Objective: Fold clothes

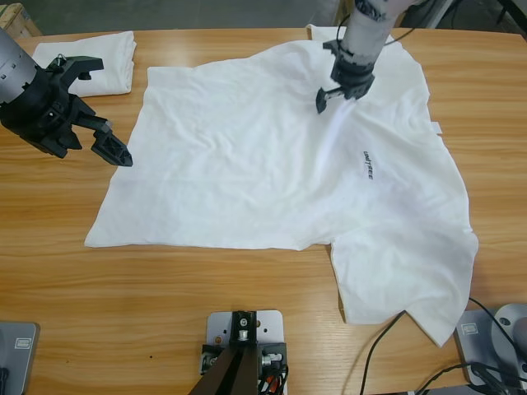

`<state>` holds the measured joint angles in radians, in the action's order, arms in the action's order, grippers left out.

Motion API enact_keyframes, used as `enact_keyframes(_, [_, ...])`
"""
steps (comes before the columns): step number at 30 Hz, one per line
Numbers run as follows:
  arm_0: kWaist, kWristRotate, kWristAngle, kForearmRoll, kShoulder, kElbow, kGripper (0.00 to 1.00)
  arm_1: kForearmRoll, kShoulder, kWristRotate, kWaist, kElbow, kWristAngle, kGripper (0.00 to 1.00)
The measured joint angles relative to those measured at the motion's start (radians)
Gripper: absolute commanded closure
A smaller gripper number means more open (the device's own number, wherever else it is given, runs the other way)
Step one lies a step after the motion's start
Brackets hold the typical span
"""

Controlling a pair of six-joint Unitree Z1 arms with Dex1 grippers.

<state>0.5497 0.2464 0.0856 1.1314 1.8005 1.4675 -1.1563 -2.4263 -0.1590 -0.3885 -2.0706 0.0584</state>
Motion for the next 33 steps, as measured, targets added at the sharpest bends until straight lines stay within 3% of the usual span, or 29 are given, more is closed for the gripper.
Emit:
enact_keyframes(5, [0.0,0.0,-0.012,-0.009,-0.001,0.0,0.0,-0.066,0.059,0.017,0.005,-0.021,0.017,0.0])
enact_keyframes(8, [0.0,0.0,-0.017,-0.048,-0.009,-0.032,0.0,-0.071,0.218,-0.002,-0.006,0.072,0.017,0.0])
enact_keyframes(14, [-0.035,0.069,-0.009,-0.176,-0.084,-0.227,0.0,0.125,0.676,-0.155,-0.013,0.642,-0.028,0.0])
enact_keyframes(20, [-0.17,0.184,0.125,-0.257,-0.167,-0.435,0.0,0.308,1.058,-0.537,-0.089,1.155,-0.112,0.003])
enact_keyframes(23, [-0.207,0.192,0.181,-0.267,-0.196,-0.492,0.0,0.331,1.19,-0.723,-0.156,1.29,-0.126,0.0])
enact_keyframes(29, [-0.214,0.193,0.248,-0.284,-0.215,-0.534,0.0,0.356,1.465,-1.108,-0.224,1.438,-0.173,0.013])
enact_keyframes(33, [-0.214,0.193,0.27,-0.289,-0.215,-0.538,0.0,0.36,1.511,-1.329,-0.24,1.457,-0.179,0.011])
